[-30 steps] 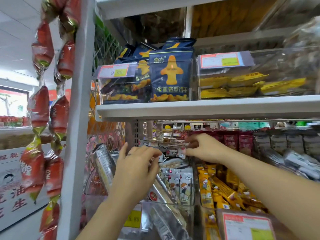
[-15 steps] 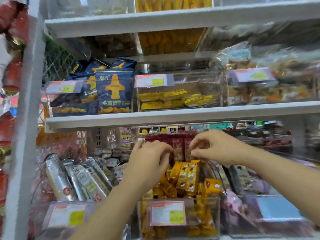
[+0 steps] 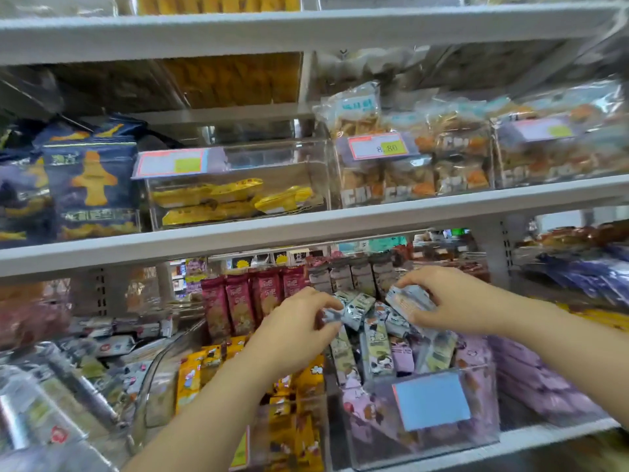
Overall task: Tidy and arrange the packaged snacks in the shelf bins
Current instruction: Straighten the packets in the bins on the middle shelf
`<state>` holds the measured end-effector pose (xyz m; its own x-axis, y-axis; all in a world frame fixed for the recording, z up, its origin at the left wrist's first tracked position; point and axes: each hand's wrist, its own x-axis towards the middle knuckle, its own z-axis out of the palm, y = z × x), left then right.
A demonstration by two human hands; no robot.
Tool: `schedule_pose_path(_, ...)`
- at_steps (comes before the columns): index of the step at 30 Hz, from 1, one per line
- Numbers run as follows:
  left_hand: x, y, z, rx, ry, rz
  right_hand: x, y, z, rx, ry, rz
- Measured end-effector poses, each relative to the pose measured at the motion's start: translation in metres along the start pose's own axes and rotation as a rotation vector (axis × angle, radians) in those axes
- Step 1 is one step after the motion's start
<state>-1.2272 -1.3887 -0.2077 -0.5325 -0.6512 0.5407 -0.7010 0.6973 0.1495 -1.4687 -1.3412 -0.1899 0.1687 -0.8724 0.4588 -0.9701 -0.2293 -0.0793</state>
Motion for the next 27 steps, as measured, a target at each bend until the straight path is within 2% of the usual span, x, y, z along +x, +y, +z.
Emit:
schedule_pose_path(5, 0.033, -0.001, -0.002, 0.098, -0.096, 0.015, -0.001, 0.018, 0.014, 0.101, -0.025, 0.051)
schedule_pose_path(8, 0.049, 0.004, 0.005, 0.147, -0.226, 0.028, 0.0, 0.022, 0.017, 0.155, -0.019, 0.044)
schedule_pose_path(14, 0.069, 0.007, 0.019, 0.261, -0.37, 0.031, -0.006, 0.015, 0.022, 0.096, 0.061, -0.039)
schedule_pose_path(20, 0.074, 0.005, 0.023, 0.362, -0.245, 0.072, -0.007, 0.002, 0.024, -0.092, 0.158, -0.089)
schedule_pose_path(23, 0.07, 0.001, 0.018, 0.274, -0.142, 0.082, 0.0, 0.0, 0.024, -0.138, 0.202, -0.106)
schedule_pose_path(27, 0.061, -0.006, 0.01, 0.148, 0.007, 0.072, 0.007, -0.001, 0.024, -0.217, 0.117, -0.165)
